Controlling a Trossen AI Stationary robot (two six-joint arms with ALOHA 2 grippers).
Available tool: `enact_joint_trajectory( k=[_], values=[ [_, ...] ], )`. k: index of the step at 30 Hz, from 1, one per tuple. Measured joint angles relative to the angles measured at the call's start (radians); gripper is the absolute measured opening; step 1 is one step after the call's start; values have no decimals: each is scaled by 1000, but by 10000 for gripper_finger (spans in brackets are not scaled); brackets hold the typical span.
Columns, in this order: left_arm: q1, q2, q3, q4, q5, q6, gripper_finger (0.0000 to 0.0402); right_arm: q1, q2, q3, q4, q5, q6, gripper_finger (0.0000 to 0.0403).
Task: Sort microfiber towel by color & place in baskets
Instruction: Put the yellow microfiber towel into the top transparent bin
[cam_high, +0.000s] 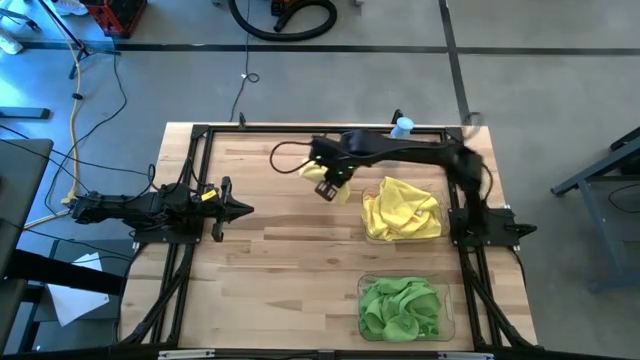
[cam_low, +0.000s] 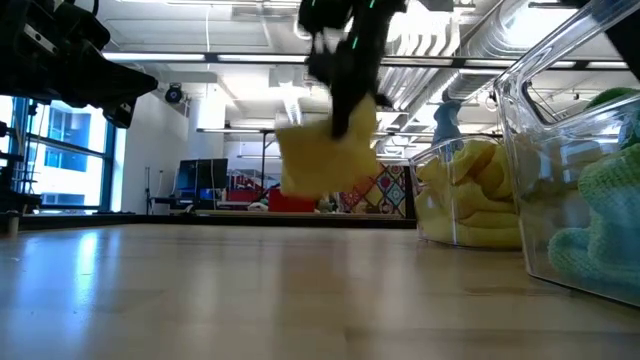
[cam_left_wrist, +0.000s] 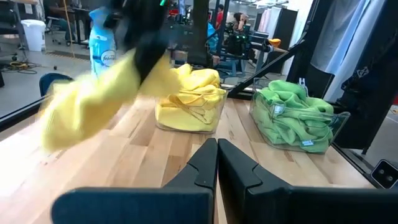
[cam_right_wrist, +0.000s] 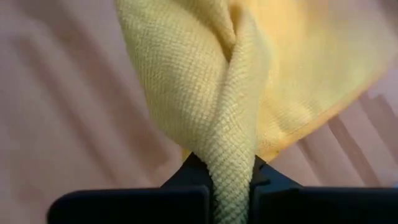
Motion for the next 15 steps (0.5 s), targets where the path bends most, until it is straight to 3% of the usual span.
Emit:
enact_joint_trajectory(
  k=[7,15],
  values=[
    [0,0,0,0,0,0,1,116,-289,2,-123,71,133,16],
    [0,0,0,0,0,0,1,296,-503,2,-463,204,526,5]
  ],
)
